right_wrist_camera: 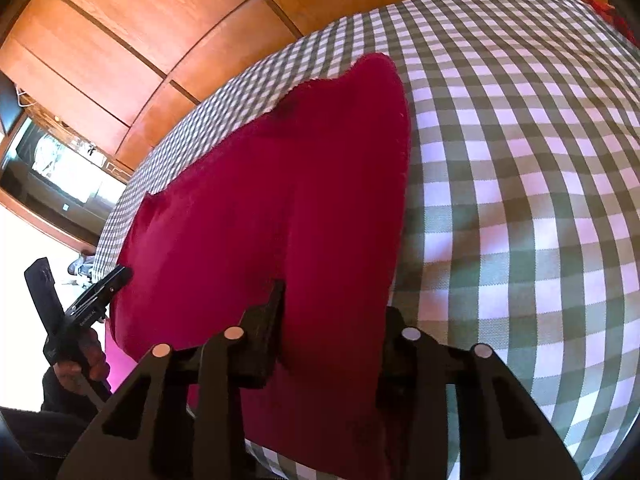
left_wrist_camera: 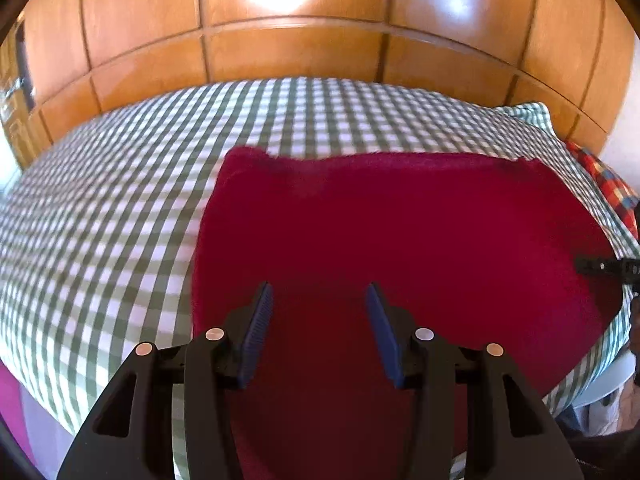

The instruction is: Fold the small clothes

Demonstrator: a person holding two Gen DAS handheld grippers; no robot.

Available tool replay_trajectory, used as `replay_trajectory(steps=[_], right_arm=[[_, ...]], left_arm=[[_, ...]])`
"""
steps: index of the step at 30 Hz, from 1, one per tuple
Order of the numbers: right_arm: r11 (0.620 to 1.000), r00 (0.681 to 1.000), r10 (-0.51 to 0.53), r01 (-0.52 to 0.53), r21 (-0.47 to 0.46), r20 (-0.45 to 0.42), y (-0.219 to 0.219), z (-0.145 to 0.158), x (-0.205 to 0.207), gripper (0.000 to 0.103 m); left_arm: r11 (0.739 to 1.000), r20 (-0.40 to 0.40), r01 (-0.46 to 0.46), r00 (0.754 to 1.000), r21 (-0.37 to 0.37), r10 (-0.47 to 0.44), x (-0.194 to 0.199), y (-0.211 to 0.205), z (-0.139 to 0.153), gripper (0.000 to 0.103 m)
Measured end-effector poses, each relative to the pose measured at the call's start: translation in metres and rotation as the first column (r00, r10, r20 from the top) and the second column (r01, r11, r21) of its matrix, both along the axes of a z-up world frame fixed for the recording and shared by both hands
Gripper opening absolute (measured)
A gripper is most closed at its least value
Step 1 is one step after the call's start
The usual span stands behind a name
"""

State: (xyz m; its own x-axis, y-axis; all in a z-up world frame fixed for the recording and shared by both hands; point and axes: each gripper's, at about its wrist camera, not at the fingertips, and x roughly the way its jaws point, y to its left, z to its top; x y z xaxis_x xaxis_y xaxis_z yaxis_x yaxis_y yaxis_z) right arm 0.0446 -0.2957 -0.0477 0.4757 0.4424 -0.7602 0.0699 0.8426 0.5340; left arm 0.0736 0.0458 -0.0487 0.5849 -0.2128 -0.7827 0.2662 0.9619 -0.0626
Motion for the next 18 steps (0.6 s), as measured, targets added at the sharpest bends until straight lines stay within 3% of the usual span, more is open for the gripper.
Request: replay_trajectory(steps=[6,11,16,18], right_arm=[[0.999,0.999,-0.032,0.032,0.028,0.007,-0.004,-0.006,-0.003,0.047],[0.992,0.996,-0.077,0.081,-0.099,0.045,-0.005,0.011,-0.009,0.066],[0.978,0.984,-0.144,0.158,-0.138,0.104,-0.018,0.029,-0.005,0.065],[0.973,0.981,-0.16,0.176,-0.149,0.113,-0.02,0.032,-0.001,0.06]], left_arm=[[0.998,0.019,-0.039,0.999,-0.043,0.04,-0.005,0.02,0.008,0.048],[0.989,0.053,-0.129,0.99,-0.075,0.133,0.0,0.046,0.02,0.048],[0.974,0.016,-0.191,0.981,-0.125,0.195,0.018,0.071,0.019,0.048],[0.971,0.006,-0.2,0.979,-0.13,0.203,0.023,0.074,0.017,0.048]])
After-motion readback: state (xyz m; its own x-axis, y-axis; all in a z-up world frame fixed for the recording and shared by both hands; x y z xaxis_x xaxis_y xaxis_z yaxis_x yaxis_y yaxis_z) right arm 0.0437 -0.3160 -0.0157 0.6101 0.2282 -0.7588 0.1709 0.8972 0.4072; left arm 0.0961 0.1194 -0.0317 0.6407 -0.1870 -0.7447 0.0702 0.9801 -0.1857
